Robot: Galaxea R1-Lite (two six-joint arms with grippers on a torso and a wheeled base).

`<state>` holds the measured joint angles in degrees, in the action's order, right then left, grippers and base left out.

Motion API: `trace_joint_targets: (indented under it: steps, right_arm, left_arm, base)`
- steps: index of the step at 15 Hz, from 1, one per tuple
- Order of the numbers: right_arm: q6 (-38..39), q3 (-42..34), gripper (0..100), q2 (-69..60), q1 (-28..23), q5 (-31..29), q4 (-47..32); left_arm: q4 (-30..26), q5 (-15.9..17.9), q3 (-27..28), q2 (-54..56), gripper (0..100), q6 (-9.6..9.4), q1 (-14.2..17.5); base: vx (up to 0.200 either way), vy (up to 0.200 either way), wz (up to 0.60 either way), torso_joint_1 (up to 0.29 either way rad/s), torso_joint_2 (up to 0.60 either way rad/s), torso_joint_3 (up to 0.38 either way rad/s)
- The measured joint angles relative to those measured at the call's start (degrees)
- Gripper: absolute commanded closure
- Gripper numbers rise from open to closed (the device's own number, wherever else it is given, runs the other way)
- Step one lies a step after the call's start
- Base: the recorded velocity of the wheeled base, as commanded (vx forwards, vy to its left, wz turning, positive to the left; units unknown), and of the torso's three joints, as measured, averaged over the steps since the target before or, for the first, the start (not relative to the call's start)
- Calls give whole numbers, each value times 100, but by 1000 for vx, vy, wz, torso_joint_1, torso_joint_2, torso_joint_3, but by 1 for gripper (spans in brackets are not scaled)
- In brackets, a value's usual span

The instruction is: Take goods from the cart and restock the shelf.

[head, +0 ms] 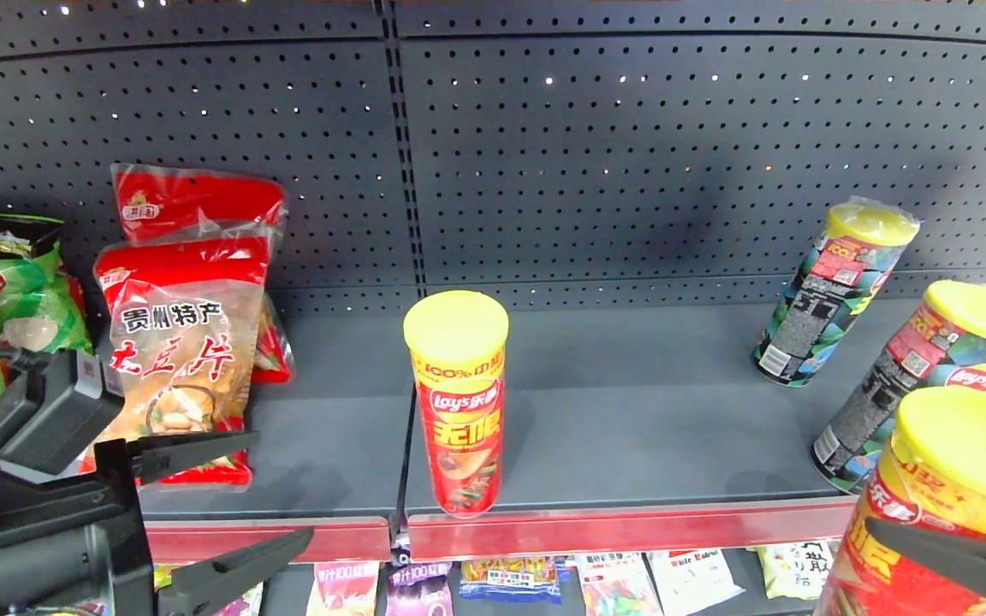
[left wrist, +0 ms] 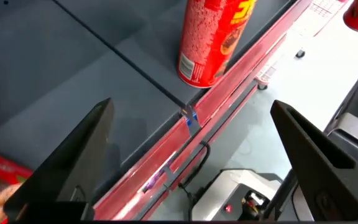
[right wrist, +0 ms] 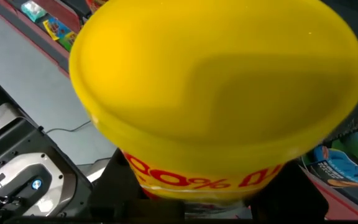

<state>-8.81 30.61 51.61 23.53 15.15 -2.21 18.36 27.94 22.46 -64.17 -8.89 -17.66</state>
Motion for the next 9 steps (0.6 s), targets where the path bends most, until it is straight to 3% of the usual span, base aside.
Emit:
trace_joint_targets:
  steps: [4, 9]
  right_arm:
    - [-2, 45, 100, 139, 94, 4, 21]
    - [4, 318, 100, 819, 455, 0, 773]
  left_arm:
    - [-126, -356, -94, 318, 0, 0, 0]
    - [-208, -394, -154, 571, 0, 0, 0]
  base:
    - [0, 0, 0, 0, 0, 0]
    - [0, 0, 0, 0, 0, 0]
